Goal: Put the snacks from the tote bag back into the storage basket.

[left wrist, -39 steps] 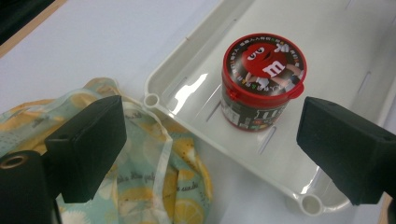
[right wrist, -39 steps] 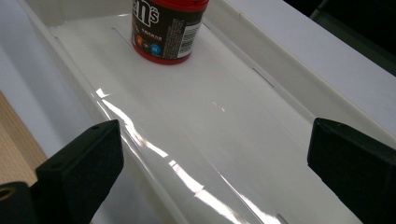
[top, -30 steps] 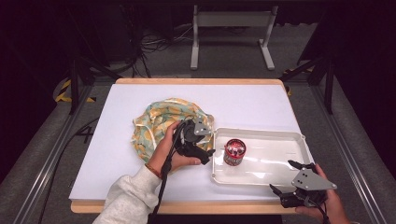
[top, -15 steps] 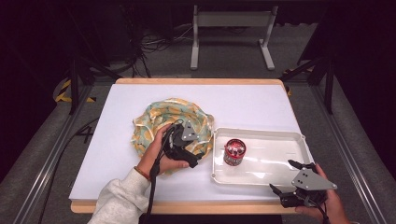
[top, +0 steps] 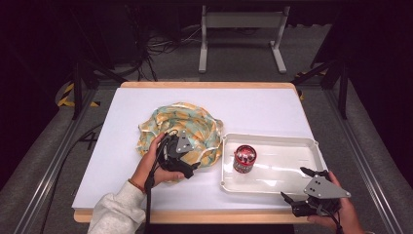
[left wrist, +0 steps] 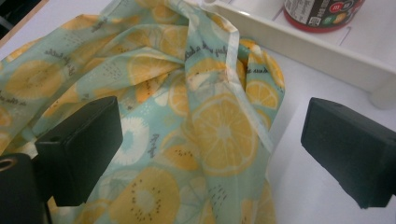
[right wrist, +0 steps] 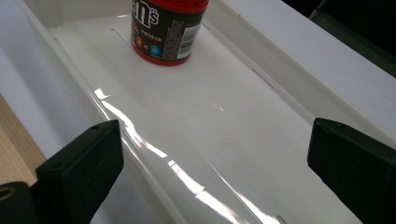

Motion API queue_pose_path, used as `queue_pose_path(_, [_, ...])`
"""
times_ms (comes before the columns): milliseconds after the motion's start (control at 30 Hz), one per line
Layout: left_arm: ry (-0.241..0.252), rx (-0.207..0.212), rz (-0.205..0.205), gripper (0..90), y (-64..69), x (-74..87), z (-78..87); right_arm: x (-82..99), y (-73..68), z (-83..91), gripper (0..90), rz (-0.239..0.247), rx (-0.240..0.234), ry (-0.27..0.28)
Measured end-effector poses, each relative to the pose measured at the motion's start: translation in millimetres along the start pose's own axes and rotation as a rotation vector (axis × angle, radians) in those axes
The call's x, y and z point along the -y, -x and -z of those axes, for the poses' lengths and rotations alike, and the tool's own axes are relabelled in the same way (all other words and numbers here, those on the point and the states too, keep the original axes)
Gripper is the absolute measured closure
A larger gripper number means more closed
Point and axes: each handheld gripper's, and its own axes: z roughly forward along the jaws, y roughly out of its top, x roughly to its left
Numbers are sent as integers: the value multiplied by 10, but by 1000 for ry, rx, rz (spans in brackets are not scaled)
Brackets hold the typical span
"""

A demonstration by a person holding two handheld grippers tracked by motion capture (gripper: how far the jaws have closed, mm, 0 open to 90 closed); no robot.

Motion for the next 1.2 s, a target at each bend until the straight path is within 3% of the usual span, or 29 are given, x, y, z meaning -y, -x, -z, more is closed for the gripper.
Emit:
queue_pose_path(533, [15,-23,6,63,-124,384,138,-1,-5,1,42,3,0,-2])
queue_pose_path(600, [20,-8,6,62,-132,423,153,-1,-4,-2,42,2,0,-3])
queue_pose_path(833, [7,-42,-2,62,-128,563,185,-3,-6,-3,42,3,0,-3])
queue_pose_path(1200, [-7,-78,37,63,-163,807,286,-16,-16,-14,42,12,-6,-2])
